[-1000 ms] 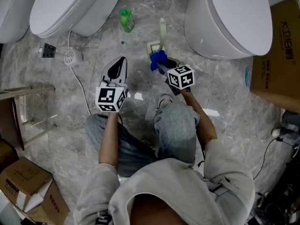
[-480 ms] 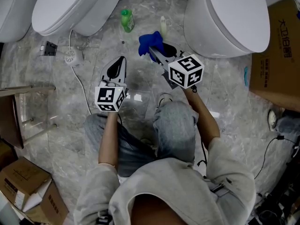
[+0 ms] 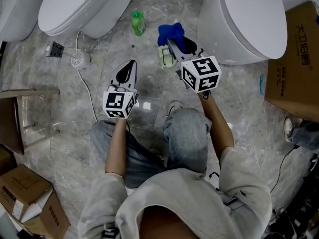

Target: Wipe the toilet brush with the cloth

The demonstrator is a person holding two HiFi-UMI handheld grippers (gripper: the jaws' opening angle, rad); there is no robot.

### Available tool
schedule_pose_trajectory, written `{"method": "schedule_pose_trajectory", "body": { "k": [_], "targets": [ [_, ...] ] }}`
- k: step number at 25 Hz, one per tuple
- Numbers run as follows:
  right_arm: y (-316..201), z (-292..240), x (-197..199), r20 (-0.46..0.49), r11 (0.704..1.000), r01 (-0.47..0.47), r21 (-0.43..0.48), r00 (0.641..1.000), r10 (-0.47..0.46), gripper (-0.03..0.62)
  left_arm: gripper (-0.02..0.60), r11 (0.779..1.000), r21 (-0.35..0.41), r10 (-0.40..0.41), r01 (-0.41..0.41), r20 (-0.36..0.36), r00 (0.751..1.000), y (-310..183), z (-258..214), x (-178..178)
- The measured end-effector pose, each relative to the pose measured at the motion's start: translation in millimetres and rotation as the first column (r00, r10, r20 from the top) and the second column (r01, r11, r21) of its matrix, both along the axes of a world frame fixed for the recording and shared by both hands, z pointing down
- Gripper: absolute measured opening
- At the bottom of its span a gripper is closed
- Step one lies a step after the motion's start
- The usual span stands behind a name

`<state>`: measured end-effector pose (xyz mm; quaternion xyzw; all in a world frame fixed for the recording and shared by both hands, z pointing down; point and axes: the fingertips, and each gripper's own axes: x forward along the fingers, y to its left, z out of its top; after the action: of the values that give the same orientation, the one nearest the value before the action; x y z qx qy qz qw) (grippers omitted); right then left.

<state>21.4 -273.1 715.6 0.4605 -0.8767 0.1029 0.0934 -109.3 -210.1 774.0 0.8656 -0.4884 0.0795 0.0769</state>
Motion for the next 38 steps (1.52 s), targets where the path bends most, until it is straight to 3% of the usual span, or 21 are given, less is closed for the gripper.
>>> {"method": "schedule_pose_trajectory", "body": {
  "k": [3, 9, 24, 38],
  "targets": [
    [5, 28, 0, -0.021, 0.999, 0.004, -0.04, 1.0, -0.005, 0.105, 0.018, 1.0, -0.005, -0.001, 0.001, 0.004, 1.0, 0, 2, -1],
    [12, 89, 8, 0.032, 0.984, -0.014, -0.18, 0.999, 0.02, 0.106, 0.018, 1.0, -0.012, -0.005, 0.005, 0.009, 1.0, -1, 5, -3],
    [27, 222, 22, -0.019, 0.911, -0.046, -0.411, 0.999, 0.042, 0.106, 0.018, 0.999, -0.031, -0.009, 0.01, 0.032, 0.999, -1, 13, -7],
    [24, 269, 67, -0.088, 0.878, -0.14, -0.458, 0.99, 0.112, 0.106, 0.018, 0.996, -0.092, -0.005, 0.007, 0.026, 1.0, -12, 40, -1]
  ]
}}
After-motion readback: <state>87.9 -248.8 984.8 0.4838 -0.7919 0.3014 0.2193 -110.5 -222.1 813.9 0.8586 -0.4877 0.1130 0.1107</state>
